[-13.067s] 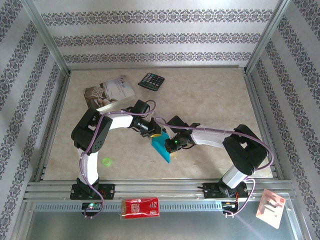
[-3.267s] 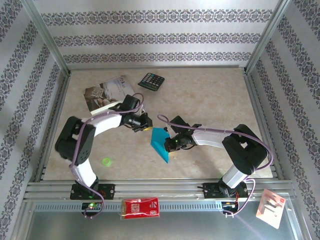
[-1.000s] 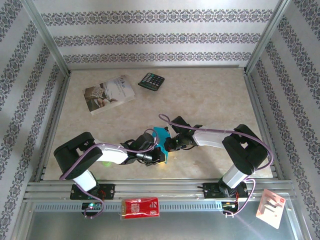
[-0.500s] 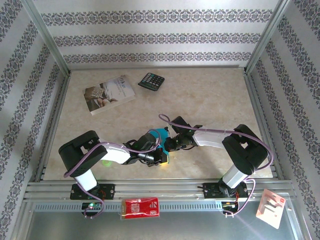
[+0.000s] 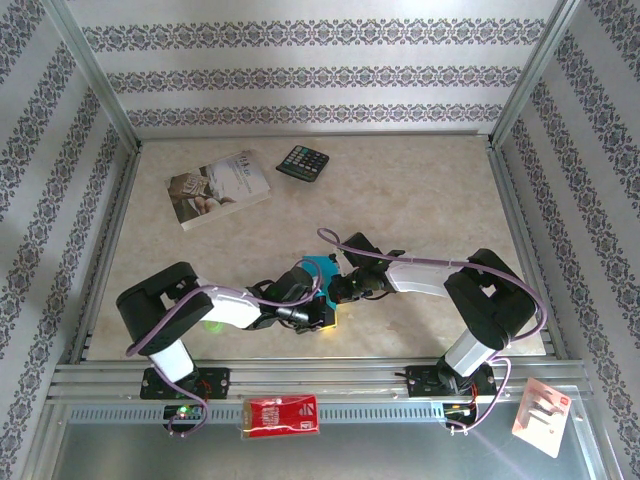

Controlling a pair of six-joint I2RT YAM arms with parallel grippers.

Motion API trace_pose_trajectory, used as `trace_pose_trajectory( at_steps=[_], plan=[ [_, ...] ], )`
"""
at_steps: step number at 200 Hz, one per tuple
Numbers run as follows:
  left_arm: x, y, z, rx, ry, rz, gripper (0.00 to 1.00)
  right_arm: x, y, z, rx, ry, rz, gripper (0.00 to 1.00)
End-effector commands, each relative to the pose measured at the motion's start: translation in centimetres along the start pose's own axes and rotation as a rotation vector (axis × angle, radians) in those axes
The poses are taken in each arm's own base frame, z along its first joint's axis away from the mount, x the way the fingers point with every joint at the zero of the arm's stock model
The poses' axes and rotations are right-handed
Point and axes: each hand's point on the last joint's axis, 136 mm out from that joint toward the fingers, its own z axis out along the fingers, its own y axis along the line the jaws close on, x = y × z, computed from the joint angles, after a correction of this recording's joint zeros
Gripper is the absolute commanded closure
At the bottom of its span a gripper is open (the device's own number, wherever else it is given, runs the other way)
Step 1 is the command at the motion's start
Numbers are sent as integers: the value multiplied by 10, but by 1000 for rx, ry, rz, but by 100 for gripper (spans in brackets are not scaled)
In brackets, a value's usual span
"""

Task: Fold a paper plane with a square sheet of paper (pick it up from the middle)
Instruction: Third fold the triangle at the center of the table.

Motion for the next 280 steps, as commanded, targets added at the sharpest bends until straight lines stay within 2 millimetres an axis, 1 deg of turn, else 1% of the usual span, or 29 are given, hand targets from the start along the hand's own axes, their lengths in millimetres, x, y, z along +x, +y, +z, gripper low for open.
trace_pose_trajectory(
  at_steps=[1, 26, 59, 76, 84, 95, 114, 143, 173, 203, 221, 230, 240, 246, 260, 271, 280],
  plan=[
    [3, 2, 10, -10, 23, 13, 99, 57, -55, 15, 200, 168, 84, 100],
    [6, 7, 8, -39, 31, 14, 99, 58, -56, 15, 202, 169, 85, 100],
    [1, -6, -6, -42, -9, 66, 99, 58, -57, 15, 203, 168, 87, 100],
    [-5, -18, -18, -4, -61, 84, 99, 58, -57, 16, 203, 169, 87, 100],
    [-9, -19, -22, 3, -86, 81, 98, 57, -57, 16, 203, 171, 86, 100],
    [-14, -19, -28, 9, -112, 73, 99, 57, -57, 16, 203, 170, 85, 100],
    [-24, -11, -33, -3, -148, 45, 100, 57, -57, 16, 202, 169, 88, 100],
    [-35, -7, -33, -23, -158, 33, 100, 58, -58, 16, 200, 167, 90, 100],
    [-39, -1, -26, -40, -151, 25, 100, 57, -57, 17, 196, 168, 90, 100],
    [-36, 15, -17, -82, -125, 11, 100, 56, -57, 16, 197, 167, 88, 100],
    [-34, 24, -16, -97, -122, 2, 100, 56, -57, 17, 199, 169, 86, 100],
    [-35, 21, -17, -89, -124, 6, 100, 57, -57, 17, 198, 170, 85, 100],
    [-35, 14, -19, -66, -124, 14, 100, 58, -58, 17, 198, 172, 87, 100],
    [-36, 8, -21, -51, -130, 22, 100, 58, -58, 17, 201, 174, 88, 100],
    [-40, 0, -28, -42, -151, 34, 100, 59, -58, 17, 200, 172, 88, 100],
    [-44, -1, -33, -47, -169, 37, 100, 58, -59, 16, 201, 169, 88, 100],
    [-47, 3, -36, -58, -179, 32, 99, 59, -59, 16, 201, 171, 89, 100]
  ],
)
